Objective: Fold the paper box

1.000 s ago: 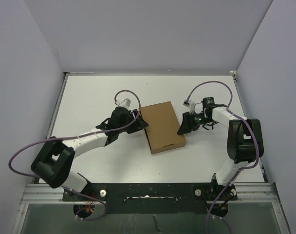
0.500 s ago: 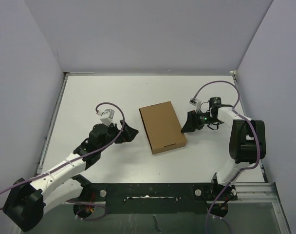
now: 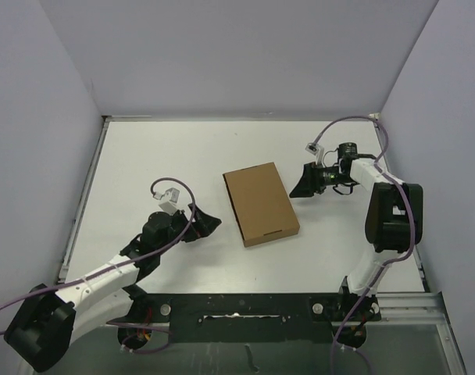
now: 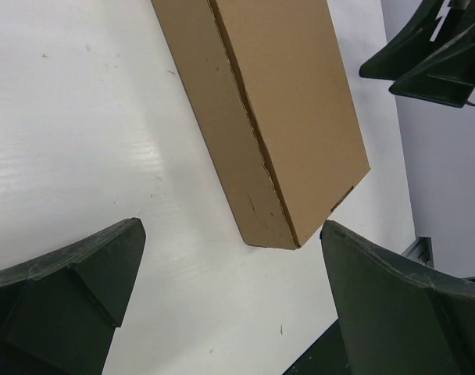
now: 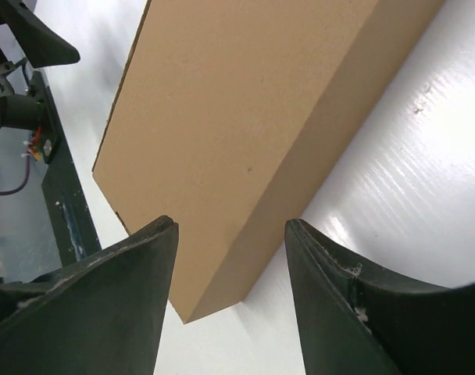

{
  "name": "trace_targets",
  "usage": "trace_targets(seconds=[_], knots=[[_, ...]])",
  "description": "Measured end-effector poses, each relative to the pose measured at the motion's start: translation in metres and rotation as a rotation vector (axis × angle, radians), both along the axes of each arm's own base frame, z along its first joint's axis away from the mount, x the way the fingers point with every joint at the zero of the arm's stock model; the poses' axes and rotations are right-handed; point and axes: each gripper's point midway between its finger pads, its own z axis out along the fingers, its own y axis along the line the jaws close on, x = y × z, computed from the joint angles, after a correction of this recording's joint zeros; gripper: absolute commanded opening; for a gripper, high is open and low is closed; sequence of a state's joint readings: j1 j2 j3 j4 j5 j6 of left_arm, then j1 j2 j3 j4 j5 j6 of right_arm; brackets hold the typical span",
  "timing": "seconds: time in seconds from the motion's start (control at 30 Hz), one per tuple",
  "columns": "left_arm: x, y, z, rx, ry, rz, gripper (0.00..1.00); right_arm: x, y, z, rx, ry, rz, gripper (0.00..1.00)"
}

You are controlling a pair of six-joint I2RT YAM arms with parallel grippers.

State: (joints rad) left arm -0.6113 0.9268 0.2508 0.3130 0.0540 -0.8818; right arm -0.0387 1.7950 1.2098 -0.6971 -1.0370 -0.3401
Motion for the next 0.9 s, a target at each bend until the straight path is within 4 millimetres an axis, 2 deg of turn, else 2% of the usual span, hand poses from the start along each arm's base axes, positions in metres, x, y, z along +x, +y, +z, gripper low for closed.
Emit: trace_targets(seconds=[0.2, 0.5, 0.73, 0.9], knots=[[0.004, -0.006, -0.004, -0.022, 0.017, -0.003, 0.98, -0.004, 0.007, -0.021, 0.041, 0.112, 0.011, 0.54], [0.011, -0.015, -0.027, -0.011, 0.091, -0.002, 0.98, -0.016, 0.019, -0.042, 0.072, 0.235, 0.031, 0.37], [0.021, -0.028, -0.029, -0.056, 0.107, -0.011, 0.98, -0.016, 0.016, -0.043, 0.112, 0.281, 0.007, 0.27], [0.025, -0.038, -0.023, -0.109, 0.115, -0.024, 0.98, -0.016, 0.009, -0.044, 0.181, 0.346, -0.027, 0.25]])
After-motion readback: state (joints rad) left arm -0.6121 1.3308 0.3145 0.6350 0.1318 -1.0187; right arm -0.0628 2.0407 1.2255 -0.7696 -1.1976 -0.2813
